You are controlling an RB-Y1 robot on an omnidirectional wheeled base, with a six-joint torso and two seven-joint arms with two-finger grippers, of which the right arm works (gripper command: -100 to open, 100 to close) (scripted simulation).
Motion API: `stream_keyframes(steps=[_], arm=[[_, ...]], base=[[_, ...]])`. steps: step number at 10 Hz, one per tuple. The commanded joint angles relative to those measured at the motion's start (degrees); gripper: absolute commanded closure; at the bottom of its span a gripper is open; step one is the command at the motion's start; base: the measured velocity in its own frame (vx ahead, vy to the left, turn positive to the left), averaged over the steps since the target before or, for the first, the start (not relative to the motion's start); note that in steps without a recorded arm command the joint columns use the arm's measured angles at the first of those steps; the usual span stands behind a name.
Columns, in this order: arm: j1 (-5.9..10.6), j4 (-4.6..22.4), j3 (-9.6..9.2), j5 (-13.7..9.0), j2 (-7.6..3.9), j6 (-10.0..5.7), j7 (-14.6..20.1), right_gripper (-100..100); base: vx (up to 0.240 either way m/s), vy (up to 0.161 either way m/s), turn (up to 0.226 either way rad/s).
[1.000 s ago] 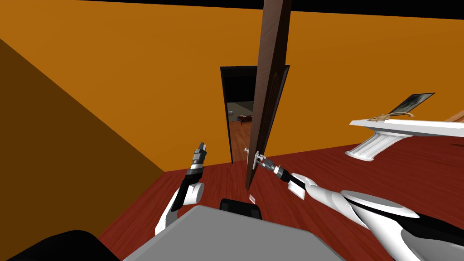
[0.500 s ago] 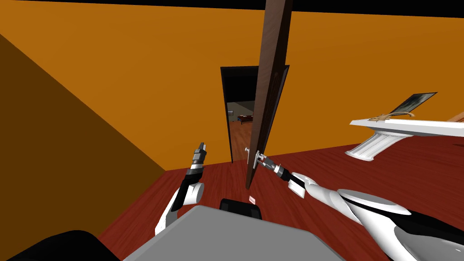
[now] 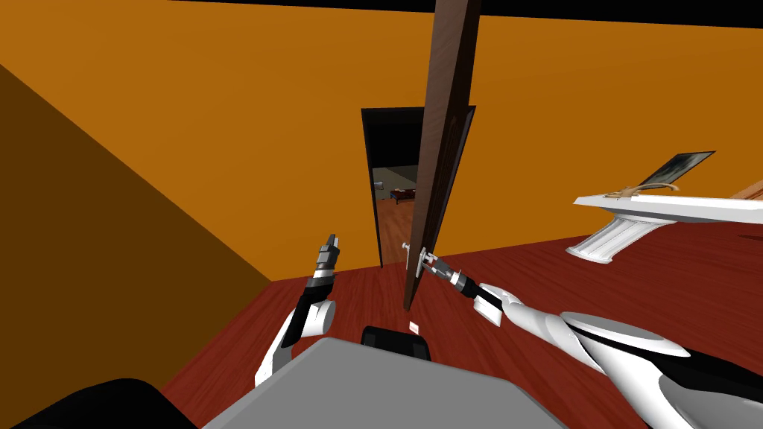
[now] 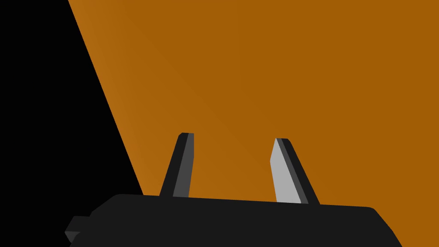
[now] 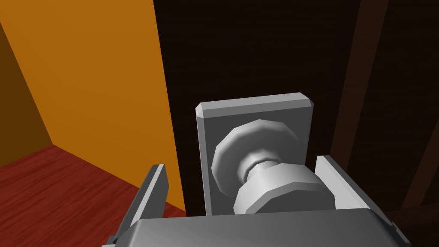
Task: Pull the door open
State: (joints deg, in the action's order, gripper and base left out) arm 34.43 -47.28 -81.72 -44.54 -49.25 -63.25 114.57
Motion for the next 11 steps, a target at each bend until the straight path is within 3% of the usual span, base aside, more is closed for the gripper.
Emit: stream_keyframes(steps=[1,5,8,9,11], arm=[[0.01,0.07,0.01,-0.01,0.07,0.02,0.02,100],[0.02,0.20,0.02,-0.03,0.18,0.06,0.06,100],[0.02,0.20,0.02,-0.03,0.18,0.06,0.06,100],[0.02,2.01,0.02,-0.03,0.18,0.06,0.06,100],[0.02,1.40,0.02,-0.03,0.18,0.06,0.06,100]], base=[[-0.078,-0.008,0.014],[-0.104,-0.014,-0.003],[-0.022,0.010,-0.006],[-0.004,0.008,0.036],[-0.005,0.020,-0.009]])
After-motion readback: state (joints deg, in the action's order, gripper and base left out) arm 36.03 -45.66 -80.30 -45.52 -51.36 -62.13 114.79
